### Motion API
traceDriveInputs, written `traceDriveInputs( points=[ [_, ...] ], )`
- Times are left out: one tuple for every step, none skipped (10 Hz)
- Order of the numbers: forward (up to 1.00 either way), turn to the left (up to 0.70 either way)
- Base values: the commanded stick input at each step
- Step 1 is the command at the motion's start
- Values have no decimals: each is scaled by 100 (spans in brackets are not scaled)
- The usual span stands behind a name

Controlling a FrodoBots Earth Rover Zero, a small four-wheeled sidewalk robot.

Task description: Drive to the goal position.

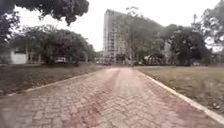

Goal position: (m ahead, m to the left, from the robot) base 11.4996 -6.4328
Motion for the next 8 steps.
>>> traceDriveInputs(
  points=[
    [70,0],
    [70,0],
    [70,0],
    [70,0],
    [70,0],
    [70,0],
    [70,0],
    [70,0]
  ],
)
